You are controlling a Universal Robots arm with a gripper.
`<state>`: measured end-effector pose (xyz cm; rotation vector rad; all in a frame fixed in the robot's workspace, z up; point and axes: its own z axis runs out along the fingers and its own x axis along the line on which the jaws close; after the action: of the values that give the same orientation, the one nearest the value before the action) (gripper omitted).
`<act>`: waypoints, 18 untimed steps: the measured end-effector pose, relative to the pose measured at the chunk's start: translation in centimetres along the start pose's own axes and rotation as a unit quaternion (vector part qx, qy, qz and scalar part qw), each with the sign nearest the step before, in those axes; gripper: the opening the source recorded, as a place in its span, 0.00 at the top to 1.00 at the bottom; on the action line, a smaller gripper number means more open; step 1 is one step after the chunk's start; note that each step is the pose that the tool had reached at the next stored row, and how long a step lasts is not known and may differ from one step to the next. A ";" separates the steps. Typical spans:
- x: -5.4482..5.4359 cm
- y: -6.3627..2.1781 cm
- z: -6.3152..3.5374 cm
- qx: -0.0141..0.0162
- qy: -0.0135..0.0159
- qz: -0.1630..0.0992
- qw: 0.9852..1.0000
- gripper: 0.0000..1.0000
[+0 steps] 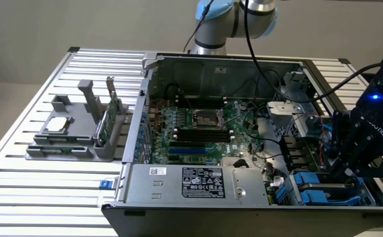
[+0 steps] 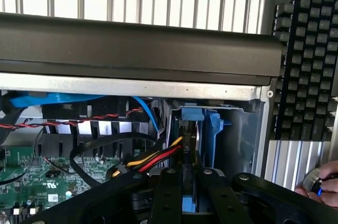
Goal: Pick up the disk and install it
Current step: 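Insert the disk into the insertion slot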
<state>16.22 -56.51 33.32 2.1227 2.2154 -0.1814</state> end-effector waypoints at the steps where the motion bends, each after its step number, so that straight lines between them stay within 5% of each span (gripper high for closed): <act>1: 0.0 0.00 0.01 0.000 0.000 0.000 1.000 0.83; 12: 0.1 -0.01 -0.11 0.000 0.000 -0.001 1.000 0.81; 18: -0.1 -0.08 -2.09 0.001 0.000 -0.002 1.000 0.74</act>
<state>16.21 -56.38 35.41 2.1205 2.2197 -0.1838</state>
